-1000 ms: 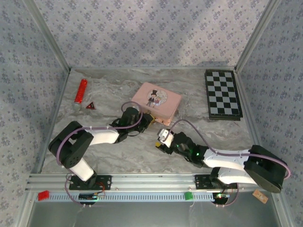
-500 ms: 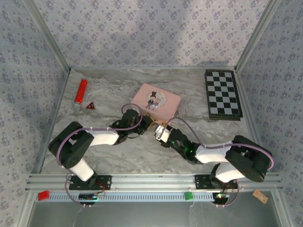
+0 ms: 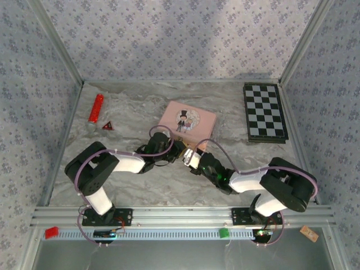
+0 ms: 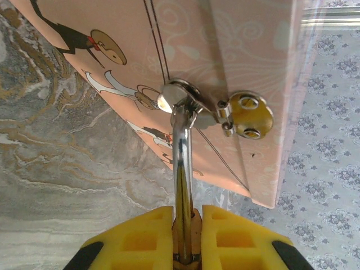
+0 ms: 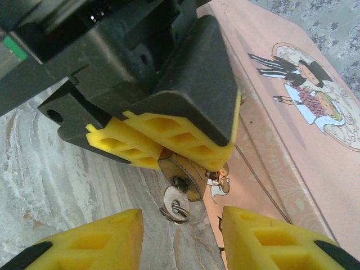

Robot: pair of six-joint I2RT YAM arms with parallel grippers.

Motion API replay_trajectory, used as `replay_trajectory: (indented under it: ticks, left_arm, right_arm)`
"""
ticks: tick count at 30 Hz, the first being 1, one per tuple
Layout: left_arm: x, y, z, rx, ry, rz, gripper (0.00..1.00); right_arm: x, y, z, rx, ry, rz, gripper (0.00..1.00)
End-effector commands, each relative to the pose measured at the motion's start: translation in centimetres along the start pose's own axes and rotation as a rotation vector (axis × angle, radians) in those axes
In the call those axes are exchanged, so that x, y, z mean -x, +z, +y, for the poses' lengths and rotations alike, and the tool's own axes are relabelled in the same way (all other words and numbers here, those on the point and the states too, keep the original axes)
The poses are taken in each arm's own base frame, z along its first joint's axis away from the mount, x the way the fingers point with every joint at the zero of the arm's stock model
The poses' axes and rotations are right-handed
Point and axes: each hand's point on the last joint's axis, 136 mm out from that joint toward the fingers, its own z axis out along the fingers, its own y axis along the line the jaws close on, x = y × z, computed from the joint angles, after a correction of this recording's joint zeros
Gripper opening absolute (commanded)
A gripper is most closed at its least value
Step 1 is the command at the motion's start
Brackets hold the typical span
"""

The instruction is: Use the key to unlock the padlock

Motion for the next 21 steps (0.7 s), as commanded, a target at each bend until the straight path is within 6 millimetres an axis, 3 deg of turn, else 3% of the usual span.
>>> replay_trajectory:
  ticks: [1,7,21]
  left_arm:
    - [-0.2,0.0,-5.2,-0.160,0.041,0.014,0.00]
    - [-0.3,0.1,-4.9,-0.154,0.047,0.019,0.00]
    - [-0.6,0.6,-5.0,-0.151,0.051,0.026,0.00]
  right_arm:
    - [1.0,0.5,-0.6,-0.046,-0.006,-0.018,0.41]
    - [1.1,0.4,-1.1,-0.069,0.002,-0.022,0.36]
    - [1.8,0.3,0.2,-0.010,0.000,-0.039,0.29]
